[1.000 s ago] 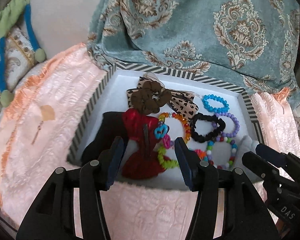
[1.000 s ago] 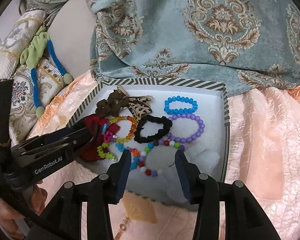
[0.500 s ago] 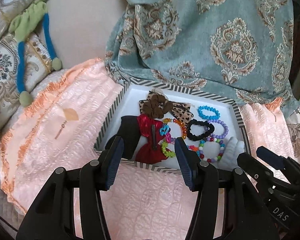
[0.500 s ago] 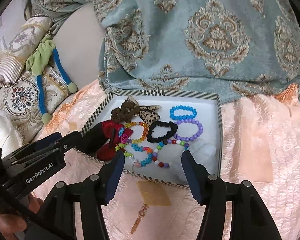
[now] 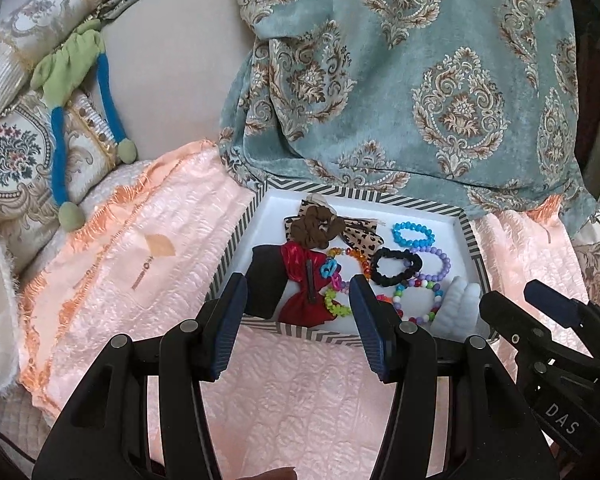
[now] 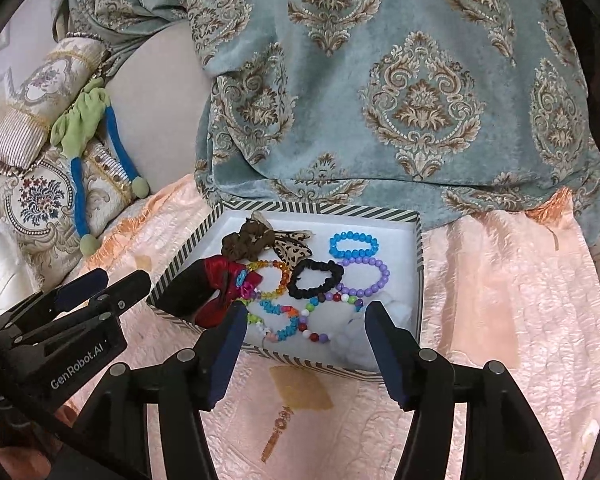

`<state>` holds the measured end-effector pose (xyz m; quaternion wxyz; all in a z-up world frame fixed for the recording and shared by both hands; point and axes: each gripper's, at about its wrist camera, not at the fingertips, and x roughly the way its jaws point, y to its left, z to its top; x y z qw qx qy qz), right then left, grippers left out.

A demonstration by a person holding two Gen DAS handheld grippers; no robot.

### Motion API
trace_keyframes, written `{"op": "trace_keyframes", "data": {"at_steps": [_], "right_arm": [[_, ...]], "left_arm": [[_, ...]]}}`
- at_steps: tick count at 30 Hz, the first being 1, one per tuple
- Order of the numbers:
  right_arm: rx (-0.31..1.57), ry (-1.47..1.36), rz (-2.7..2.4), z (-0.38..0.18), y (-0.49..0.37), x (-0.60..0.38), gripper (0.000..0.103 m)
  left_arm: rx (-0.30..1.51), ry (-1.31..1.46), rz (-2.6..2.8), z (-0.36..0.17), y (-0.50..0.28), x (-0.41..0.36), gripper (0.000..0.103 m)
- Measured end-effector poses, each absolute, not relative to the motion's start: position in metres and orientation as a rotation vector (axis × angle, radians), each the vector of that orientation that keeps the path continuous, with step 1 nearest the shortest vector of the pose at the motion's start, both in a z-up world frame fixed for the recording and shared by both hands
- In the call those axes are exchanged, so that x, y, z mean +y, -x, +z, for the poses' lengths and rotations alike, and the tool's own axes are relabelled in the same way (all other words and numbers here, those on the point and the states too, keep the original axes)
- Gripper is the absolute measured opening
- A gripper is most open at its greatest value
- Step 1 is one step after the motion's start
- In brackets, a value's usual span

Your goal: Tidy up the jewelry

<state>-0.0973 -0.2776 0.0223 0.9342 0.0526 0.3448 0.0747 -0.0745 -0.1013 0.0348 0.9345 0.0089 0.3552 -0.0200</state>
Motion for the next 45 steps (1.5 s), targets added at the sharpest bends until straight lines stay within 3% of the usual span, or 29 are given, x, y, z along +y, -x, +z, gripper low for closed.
{"op": "trace_keyframes", "data": {"at_steps": [11, 15, 45], "right_arm": [[0.690, -0.105, 0.134, 0.029, 0.103, -0.279, 0.061], [0.689, -0.105, 0.126, 0.029, 0.104, -0.280, 0.067], [0.697, -0.095, 0.127, 0.027, 0.106, -0.280, 0.068]], "left_arm": [[0.702, -0.031, -0.030, 0.041, 0.084, -0.106, 0.053], [0.701, -0.035, -0.028, 0.041, 0.086, -0.106, 0.053], [0.702, -0.045, -0.022, 0.038, 0.092, -0.105, 0.053]]}}
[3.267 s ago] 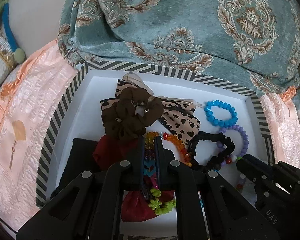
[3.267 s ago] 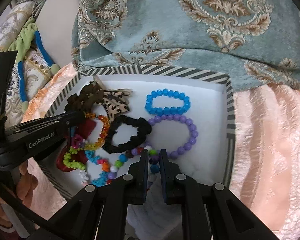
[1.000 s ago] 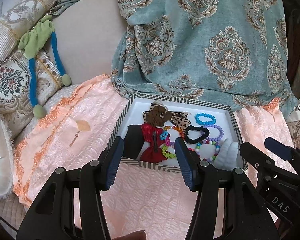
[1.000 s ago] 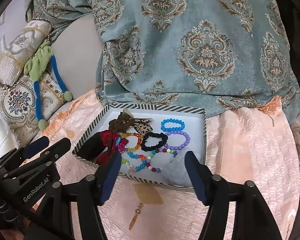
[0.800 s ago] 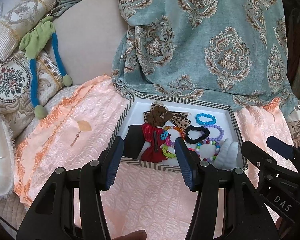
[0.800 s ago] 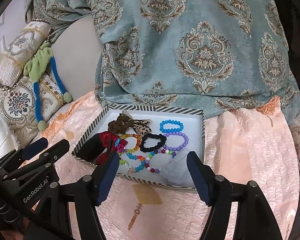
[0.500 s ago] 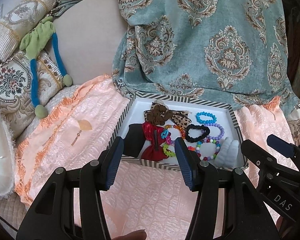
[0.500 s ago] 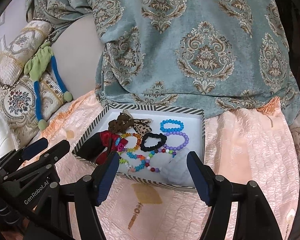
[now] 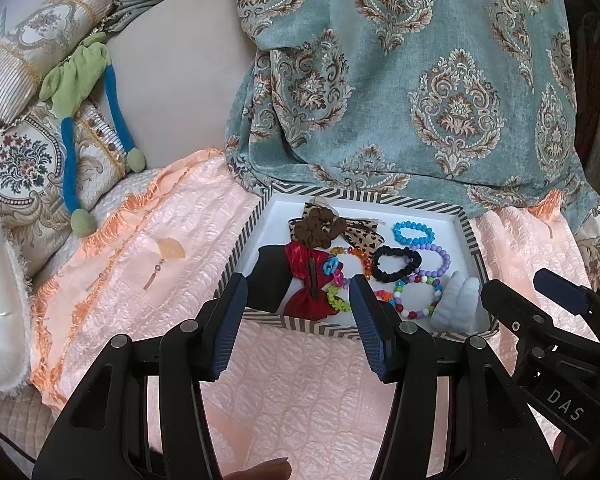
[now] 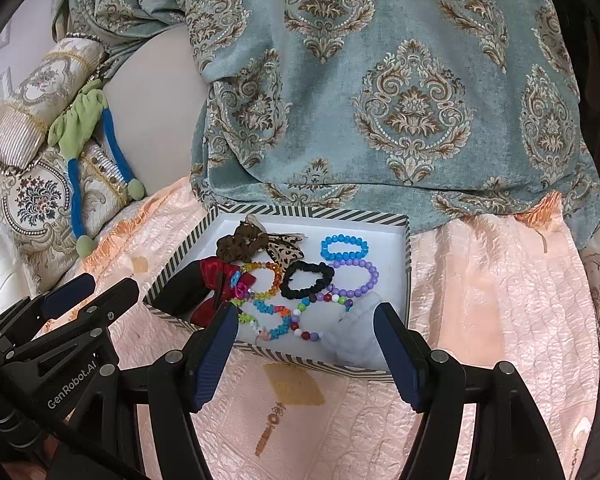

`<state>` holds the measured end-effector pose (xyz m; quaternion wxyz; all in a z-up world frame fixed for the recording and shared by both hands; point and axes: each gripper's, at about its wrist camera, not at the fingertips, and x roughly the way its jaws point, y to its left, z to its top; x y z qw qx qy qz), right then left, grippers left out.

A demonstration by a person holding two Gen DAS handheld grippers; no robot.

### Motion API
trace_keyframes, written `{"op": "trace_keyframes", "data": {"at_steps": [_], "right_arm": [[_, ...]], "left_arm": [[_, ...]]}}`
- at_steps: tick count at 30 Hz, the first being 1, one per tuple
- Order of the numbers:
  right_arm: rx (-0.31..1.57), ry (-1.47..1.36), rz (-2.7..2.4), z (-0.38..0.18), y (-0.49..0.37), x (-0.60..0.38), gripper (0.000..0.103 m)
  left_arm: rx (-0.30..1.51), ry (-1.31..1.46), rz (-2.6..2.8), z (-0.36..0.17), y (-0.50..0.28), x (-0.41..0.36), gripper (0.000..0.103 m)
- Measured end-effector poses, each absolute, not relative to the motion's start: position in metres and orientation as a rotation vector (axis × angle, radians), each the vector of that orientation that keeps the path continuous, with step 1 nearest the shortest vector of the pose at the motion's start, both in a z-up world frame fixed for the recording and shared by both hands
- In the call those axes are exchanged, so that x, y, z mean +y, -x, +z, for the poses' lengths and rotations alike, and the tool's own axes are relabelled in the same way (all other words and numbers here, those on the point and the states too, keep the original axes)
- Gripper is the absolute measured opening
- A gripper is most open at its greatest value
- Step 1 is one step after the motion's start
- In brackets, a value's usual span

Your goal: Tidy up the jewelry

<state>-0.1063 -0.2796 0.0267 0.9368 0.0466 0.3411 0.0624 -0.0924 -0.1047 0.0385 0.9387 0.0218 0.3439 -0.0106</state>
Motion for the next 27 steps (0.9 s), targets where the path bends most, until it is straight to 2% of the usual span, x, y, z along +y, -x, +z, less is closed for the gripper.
{"op": "trace_keyframes", "data": {"at_steps": [27], "right_arm": [[0.710, -0.091, 0.127, 0.0234, 0.1042, -0.2816, 0.068]], "left_arm": [[0.724, -0.046, -0.034, 0.0309, 0.0901, -0.1083, 0.053]]}}
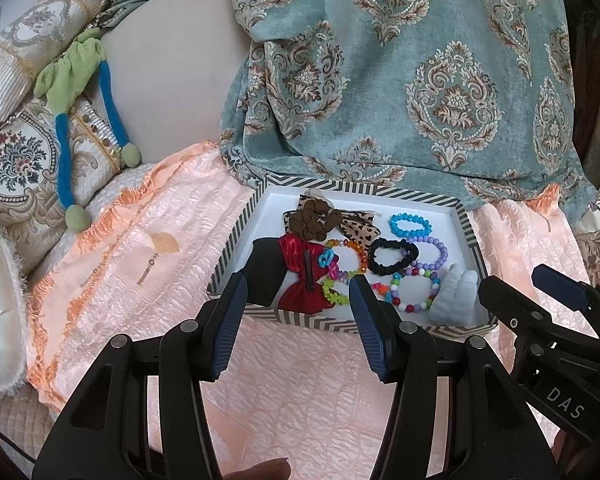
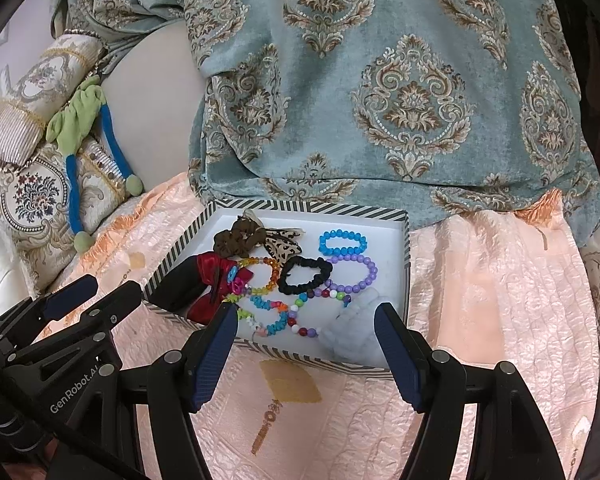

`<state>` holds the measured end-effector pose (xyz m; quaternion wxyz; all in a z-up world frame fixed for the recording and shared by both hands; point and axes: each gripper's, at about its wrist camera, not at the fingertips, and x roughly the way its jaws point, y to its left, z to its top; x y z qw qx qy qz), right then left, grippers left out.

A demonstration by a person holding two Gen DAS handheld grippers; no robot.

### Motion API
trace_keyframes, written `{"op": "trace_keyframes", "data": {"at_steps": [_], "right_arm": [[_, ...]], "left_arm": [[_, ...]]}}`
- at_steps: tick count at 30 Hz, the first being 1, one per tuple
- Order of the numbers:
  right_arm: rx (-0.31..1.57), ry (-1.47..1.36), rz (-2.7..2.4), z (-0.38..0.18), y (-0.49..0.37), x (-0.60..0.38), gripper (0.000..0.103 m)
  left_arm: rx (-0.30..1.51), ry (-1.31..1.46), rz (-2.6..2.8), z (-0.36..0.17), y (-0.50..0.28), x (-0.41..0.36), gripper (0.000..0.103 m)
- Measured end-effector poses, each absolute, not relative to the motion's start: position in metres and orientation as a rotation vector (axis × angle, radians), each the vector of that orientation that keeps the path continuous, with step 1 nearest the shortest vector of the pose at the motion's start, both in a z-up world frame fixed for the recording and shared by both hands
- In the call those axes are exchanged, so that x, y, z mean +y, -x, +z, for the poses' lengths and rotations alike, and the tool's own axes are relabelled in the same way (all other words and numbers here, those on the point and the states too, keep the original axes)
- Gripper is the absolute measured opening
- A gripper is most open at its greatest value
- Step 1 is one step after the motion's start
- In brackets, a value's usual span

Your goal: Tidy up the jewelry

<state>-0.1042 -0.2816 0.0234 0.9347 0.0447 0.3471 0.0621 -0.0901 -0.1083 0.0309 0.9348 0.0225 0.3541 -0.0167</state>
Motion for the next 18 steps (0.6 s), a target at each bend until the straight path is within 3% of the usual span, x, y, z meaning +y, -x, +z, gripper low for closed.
{"op": "trace_keyframes", "data": {"at_steps": [18], "right_arm": [[0.712, -0.089, 0.129, 0.0229, 0.1033, -0.2813, 0.069]], "left_arm": [[0.733, -0.046, -0.039, 0.0305, 0.0887, -0.1112, 0.053]]}}
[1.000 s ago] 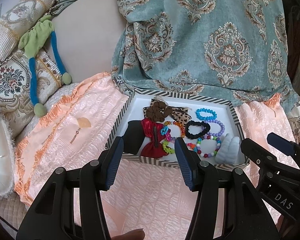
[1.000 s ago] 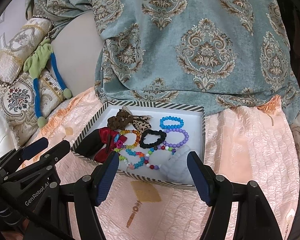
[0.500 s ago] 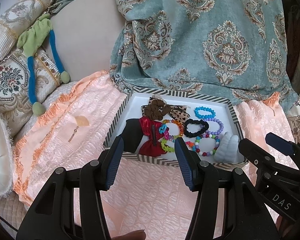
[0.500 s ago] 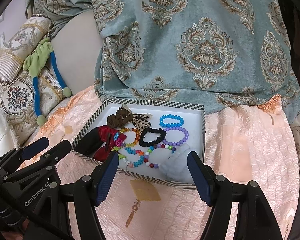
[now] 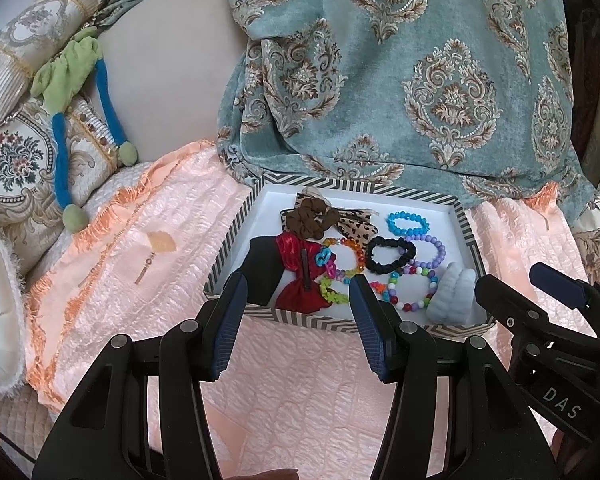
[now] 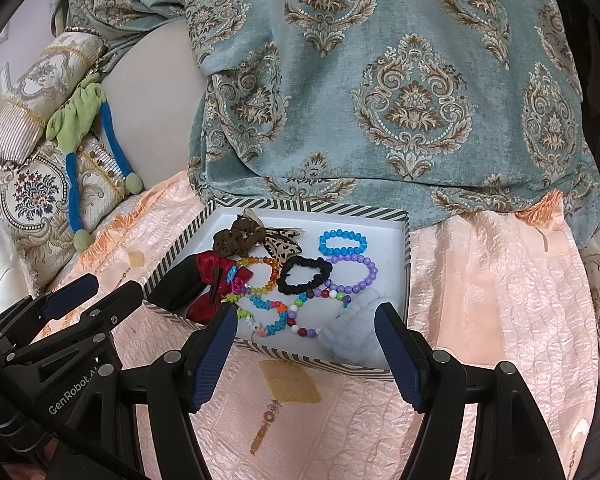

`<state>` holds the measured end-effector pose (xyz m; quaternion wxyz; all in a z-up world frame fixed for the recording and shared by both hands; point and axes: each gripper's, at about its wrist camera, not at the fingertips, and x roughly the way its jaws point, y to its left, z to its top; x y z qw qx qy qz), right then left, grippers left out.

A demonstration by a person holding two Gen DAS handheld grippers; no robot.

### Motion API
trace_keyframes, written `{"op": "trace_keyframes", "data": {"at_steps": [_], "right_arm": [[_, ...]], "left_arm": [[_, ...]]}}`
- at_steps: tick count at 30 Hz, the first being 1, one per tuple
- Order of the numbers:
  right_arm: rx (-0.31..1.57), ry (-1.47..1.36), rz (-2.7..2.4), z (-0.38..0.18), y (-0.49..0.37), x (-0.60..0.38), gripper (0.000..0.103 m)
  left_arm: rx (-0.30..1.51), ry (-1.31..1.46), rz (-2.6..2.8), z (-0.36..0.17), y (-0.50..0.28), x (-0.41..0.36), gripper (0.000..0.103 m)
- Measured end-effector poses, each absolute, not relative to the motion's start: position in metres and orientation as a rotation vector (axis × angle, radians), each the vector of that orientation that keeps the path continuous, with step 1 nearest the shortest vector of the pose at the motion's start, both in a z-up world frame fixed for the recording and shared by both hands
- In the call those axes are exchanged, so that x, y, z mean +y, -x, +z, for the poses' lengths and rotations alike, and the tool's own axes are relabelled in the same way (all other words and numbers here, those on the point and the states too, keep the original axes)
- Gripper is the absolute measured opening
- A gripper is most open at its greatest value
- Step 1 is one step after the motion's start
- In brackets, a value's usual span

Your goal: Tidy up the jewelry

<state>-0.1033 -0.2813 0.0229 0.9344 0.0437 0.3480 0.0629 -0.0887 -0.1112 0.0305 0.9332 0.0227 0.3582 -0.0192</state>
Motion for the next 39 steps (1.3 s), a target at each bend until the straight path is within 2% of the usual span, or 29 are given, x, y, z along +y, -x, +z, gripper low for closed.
{"op": "trace_keyframes", "data": {"at_steps": [39], "right_arm": [[0.741, -0.083, 0.136, 0.0131, 0.0963, -0.2831, 0.070]], "left_arm": [[0.760, -0.040, -0.052, 0.0213, 0.0839, -0.1120, 0.053]]}}
